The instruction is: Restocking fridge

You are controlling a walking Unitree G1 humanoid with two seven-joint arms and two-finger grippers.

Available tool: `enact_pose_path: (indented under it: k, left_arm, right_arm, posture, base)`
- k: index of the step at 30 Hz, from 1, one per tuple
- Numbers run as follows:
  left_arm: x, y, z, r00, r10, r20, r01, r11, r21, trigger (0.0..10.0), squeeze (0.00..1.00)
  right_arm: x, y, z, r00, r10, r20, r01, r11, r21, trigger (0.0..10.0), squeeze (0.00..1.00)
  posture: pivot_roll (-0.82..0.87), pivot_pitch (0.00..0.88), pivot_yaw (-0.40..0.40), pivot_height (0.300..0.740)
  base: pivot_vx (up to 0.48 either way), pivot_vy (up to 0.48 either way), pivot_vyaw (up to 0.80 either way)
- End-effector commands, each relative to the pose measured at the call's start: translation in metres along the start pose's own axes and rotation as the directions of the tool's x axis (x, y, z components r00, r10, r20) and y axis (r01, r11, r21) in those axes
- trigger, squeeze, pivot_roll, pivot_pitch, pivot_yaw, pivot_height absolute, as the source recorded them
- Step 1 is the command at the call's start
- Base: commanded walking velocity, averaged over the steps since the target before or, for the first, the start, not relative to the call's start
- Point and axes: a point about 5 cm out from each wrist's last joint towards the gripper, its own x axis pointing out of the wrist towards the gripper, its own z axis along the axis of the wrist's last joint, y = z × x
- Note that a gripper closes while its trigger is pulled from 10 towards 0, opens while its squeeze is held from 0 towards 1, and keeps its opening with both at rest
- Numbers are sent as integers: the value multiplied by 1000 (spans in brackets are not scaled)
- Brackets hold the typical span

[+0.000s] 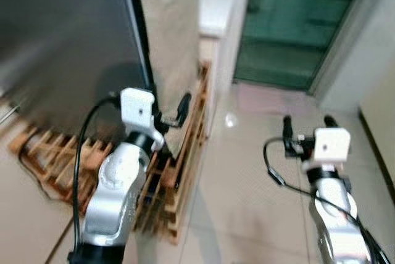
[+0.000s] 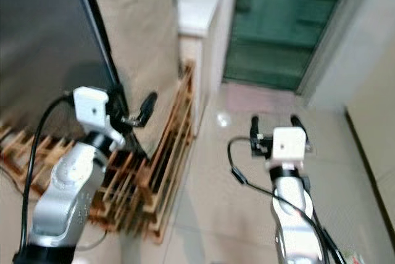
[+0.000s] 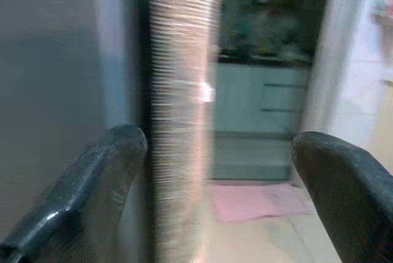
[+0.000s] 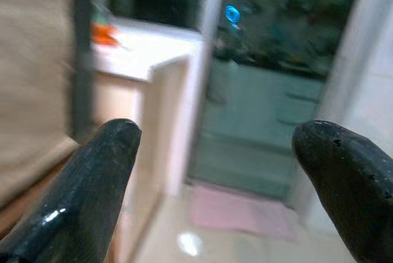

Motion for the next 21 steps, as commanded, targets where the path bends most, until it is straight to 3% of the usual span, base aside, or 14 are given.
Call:
enact_pose_path:
  k: [1,7,13,21]
  left_arm:
    - [3,7,10,999,35,25,-35,999,6,10000,0]
    - [16,6,13,999,35,-14,-35,999,1,10000,0]
    - [29,-1,20,997,-33,-69,35,999,29,10000,0]
    - [6,14,-6,984,31,-174,-25,999,39,10000,0]
  right_arm:
    - [-3,-1,-4,1000,-3,-13,3,1000,-8,10000,0]
    - [1,8,-8,1000,15,-19,-15,1000,10,10000,0]
    - [10,17,-3,999,32,-2,-32,999,36,10000,0]
    - [6,13,-4,1000,18,-12,-17,999,43,10000,0]
  posture:
    - [6,0,-6,740]
    - [24,0,1,740]
    - [31,0,23,740]
    - [17,0,7,740]
  base:
    - [0,0,0]
    - [0,0,0]
    - [0,0,0]
    - [0,0,0]
